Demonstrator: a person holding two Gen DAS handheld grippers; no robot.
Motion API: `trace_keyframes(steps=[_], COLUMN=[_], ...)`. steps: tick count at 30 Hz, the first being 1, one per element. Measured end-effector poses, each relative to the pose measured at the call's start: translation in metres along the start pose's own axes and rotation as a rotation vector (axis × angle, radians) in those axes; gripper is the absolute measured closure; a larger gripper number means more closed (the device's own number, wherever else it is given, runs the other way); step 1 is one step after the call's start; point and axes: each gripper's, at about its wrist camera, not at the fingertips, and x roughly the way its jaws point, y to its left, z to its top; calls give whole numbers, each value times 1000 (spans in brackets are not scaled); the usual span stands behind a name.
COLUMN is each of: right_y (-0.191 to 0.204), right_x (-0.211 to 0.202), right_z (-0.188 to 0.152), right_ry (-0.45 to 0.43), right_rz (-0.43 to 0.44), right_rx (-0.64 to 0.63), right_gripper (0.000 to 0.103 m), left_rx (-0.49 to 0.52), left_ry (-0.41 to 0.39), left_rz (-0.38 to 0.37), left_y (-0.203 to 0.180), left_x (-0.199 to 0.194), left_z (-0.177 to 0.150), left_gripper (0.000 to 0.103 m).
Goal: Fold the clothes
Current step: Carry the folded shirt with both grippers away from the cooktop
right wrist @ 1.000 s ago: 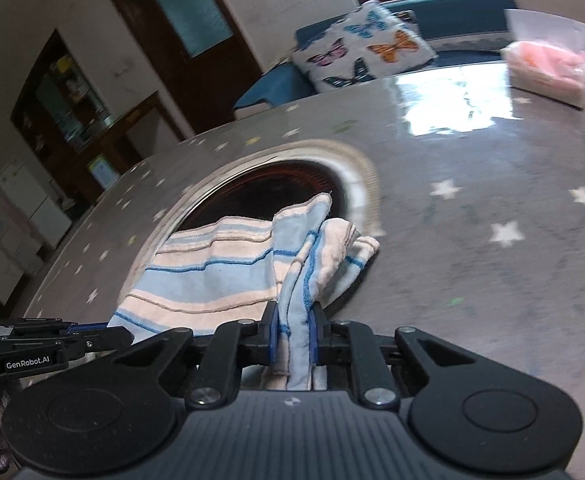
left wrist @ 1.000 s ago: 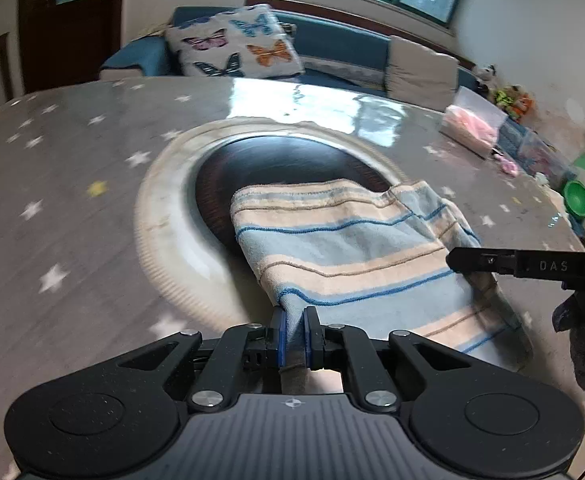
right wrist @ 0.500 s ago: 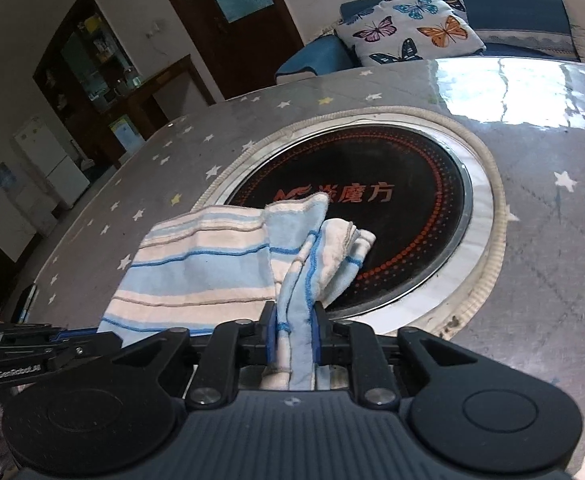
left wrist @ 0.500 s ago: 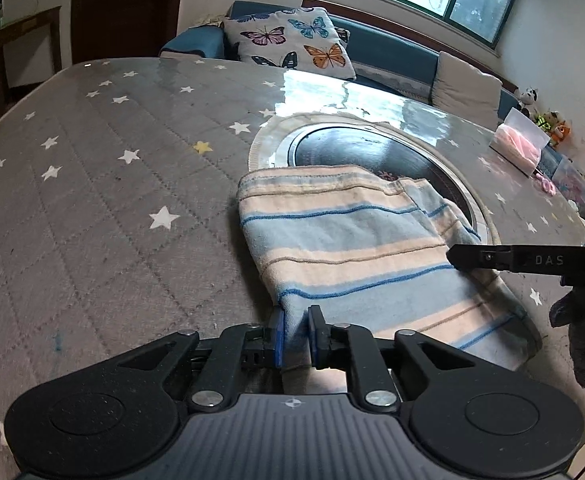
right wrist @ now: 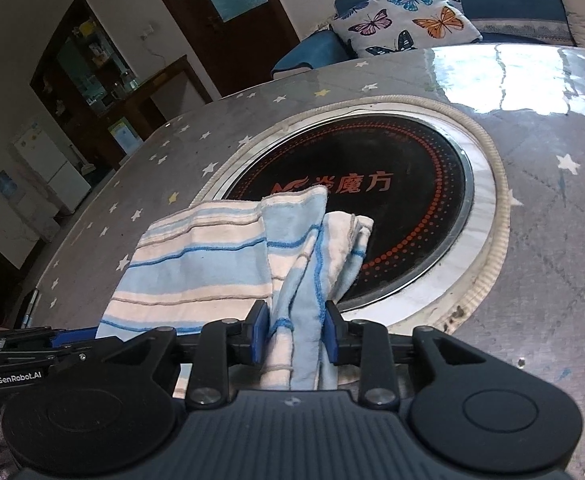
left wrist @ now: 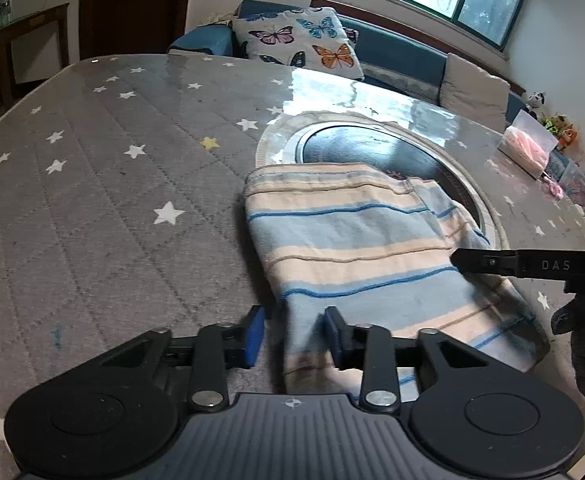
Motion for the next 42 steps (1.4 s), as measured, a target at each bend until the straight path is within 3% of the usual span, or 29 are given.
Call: trace_keyframes(steps=[5, 8, 17, 31, 42], right_y=[-4, 4, 46, 127, 171], right_x=[0, -3, 5, 83, 132], right_z=[1, 5, 32, 81, 102], right_ry=[3, -5, -6, 50, 98], right_rz=[32, 31, 78, 214, 257], right_rx=[30, 5, -120, -241, -314], right_gripper=[86, 88, 89, 89, 89], left_rx=[8, 2, -67, -183, -214], left_ry=[-13, -26, -87, -135, -129], left_rz=[-20, -19, 22, 205, 302], left_y=[-3, 0, 30, 112, 141], left_x=[-3, -8, -28, -52, -44], left_z=[1, 2, 9, 30, 44], left_gripper=[92, 94, 95, 95, 95])
